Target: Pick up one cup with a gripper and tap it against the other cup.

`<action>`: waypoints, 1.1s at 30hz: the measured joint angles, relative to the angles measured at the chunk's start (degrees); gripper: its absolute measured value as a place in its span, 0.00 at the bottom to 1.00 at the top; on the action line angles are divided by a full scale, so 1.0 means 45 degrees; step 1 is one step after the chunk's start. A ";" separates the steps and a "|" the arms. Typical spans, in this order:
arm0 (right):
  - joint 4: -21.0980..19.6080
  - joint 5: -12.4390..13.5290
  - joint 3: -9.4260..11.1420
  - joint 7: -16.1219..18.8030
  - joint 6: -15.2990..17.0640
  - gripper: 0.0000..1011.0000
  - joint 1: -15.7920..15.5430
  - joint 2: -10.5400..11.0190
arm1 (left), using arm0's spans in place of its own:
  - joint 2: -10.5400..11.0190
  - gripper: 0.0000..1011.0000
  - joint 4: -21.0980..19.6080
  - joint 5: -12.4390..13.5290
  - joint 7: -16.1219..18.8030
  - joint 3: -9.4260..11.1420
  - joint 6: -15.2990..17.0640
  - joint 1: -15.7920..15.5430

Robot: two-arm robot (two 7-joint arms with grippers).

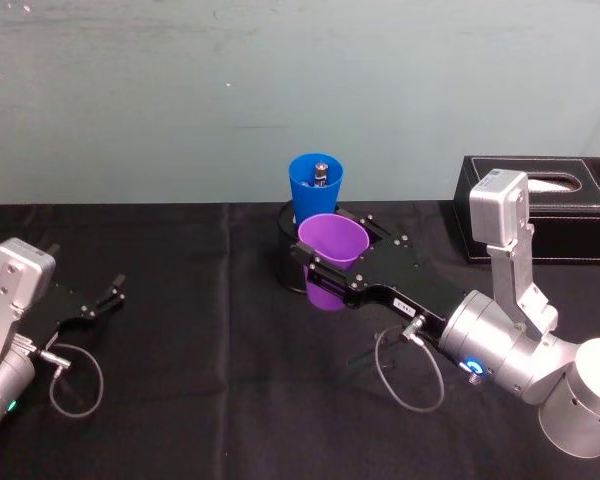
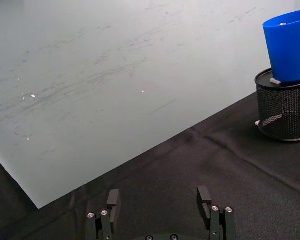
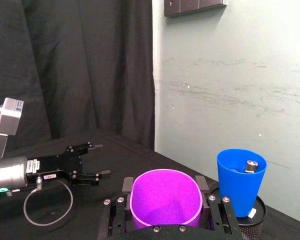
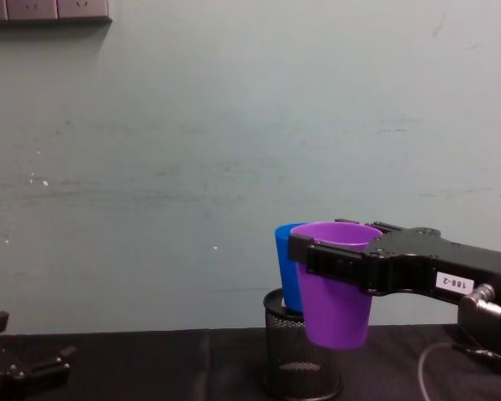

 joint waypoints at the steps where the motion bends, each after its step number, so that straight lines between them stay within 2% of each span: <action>1: 0.0001 -0.0006 0.0003 -0.0002 -0.0001 0.74 -0.0002 -0.0002 | 0.0000 0.99 -0.0001 -0.0001 0.0000 0.0000 0.0000 0.0000; 33: 0.0020 -0.0039 0.0013 -0.0015 -0.0006 0.74 -0.0005 -0.0008 | 0.0000 0.99 -0.0001 -0.0001 0.0000 0.0000 0.0000 0.0000</action>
